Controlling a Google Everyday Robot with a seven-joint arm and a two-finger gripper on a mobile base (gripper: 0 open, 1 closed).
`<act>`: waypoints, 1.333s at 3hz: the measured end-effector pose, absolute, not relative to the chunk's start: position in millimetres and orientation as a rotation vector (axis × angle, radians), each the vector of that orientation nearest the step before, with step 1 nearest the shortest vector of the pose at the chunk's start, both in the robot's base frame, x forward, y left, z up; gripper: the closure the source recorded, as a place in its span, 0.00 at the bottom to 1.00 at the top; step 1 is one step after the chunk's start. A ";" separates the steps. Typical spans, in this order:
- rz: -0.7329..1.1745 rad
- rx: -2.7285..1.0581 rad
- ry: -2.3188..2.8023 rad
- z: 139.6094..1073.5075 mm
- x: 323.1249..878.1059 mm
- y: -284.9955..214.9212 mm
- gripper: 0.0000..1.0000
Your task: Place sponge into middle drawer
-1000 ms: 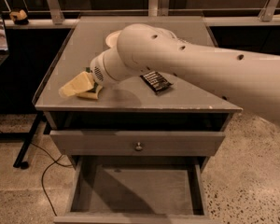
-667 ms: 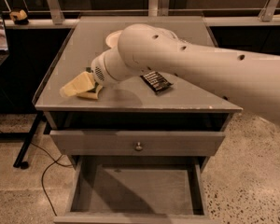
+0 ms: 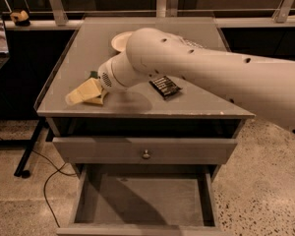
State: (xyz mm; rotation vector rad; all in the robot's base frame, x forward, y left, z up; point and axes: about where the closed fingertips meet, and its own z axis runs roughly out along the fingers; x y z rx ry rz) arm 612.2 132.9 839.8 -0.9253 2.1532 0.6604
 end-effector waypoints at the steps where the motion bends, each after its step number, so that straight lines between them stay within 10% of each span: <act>1: 0.671 -0.929 2.165 832.3 615.8 132.0 0.00; 4: 0.671 -0.929 2.165 832.3 615.7 132.1 0.65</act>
Offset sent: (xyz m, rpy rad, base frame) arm 0.0032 -0.0009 -0.0068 -0.0010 0.0137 0.0043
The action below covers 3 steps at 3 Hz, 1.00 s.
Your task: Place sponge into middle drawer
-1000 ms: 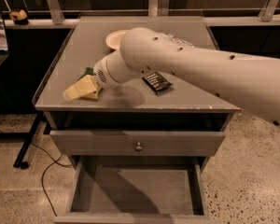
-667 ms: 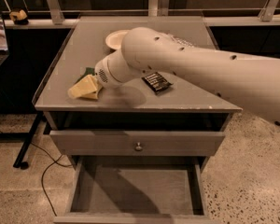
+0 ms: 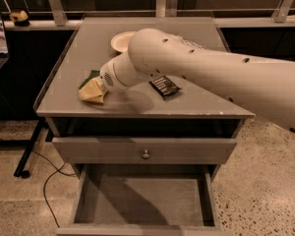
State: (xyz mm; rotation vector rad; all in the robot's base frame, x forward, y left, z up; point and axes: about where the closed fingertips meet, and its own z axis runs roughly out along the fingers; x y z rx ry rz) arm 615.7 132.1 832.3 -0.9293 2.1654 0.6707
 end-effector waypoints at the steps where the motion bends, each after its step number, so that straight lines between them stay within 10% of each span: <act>1: 0.671 -0.929 2.165 832.3 615.7 132.1 0.89; 3: 0.692 -0.997 2.110 849.3 611.8 139.7 1.00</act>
Offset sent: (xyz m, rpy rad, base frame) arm 0.0000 0.0000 0.0000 0.0000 0.0000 0.0000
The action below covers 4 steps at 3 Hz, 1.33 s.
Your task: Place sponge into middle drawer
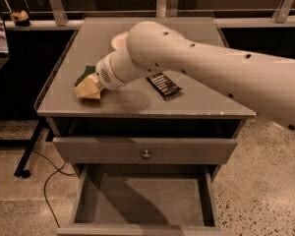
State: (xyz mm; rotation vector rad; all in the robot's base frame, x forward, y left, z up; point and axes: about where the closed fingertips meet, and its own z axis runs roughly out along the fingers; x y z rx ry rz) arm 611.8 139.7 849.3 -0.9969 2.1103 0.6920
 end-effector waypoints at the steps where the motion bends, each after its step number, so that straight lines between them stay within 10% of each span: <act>1: 0.734 -1.102 2.034 875.9 597.0 138.4 1.00; 4: 0.874 -1.515 1.749 905.0 503.2 94.6 1.00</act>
Offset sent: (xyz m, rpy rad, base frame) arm -0.0714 -0.0431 0.0644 0.0332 -0.0807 0.3405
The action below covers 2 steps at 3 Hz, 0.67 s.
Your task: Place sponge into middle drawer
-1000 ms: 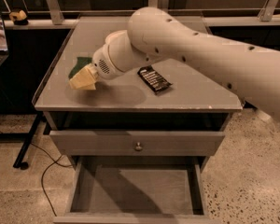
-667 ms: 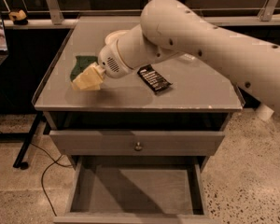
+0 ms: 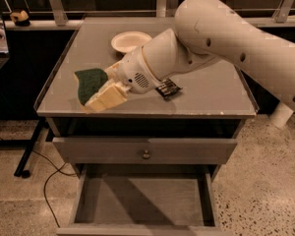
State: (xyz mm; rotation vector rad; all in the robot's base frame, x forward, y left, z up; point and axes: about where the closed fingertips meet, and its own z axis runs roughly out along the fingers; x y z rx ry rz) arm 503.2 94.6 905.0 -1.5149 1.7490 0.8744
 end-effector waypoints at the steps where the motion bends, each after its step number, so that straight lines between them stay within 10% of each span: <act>1: 0.875 -1.514 1.750 905.1 503.2 94.8 1.00; 2: 0.904 -1.586 1.694 905.7 497.6 104.6 1.00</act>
Offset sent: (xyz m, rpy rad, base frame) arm -0.0106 0.0192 0.0007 0.0099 -0.0234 0.1671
